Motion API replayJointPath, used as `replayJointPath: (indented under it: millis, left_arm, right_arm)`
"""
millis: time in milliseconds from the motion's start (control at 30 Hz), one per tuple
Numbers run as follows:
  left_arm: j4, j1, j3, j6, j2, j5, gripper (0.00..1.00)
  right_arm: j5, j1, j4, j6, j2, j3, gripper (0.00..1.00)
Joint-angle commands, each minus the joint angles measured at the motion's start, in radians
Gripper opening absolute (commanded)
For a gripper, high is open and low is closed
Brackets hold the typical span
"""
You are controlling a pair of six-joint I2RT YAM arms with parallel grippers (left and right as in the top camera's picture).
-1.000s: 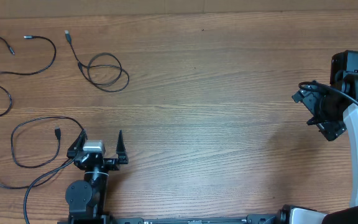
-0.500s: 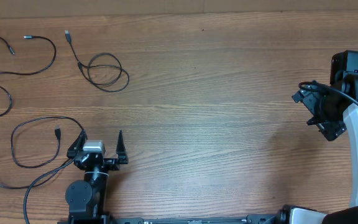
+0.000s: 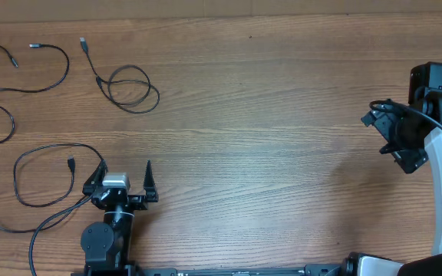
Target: Untangle cables
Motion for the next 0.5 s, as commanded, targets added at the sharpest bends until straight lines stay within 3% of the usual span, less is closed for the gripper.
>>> replayJointPath:
  millis: [0, 233, 467]
  left_arm:
    - [0.0, 0.005, -0.004, 0.019, -0.002, 0.013, 0.99]
    - [0.0, 0.005, -0.004, 0.019, -0.002, 0.013, 1.0]
    - [0.0, 0.005, -0.004, 0.019, -0.002, 0.013, 1.0]
  right_arm:
    - [0.01, -0.006, 0.005, -0.003, -0.056, 0.021, 1.0]
    - [0.01, -0.006, 0.023, -0.003, -0.202, 0.007, 1.0]
    - [0.01, -0.006, 0.031, -0.003, -0.497, -0.032, 1.0]
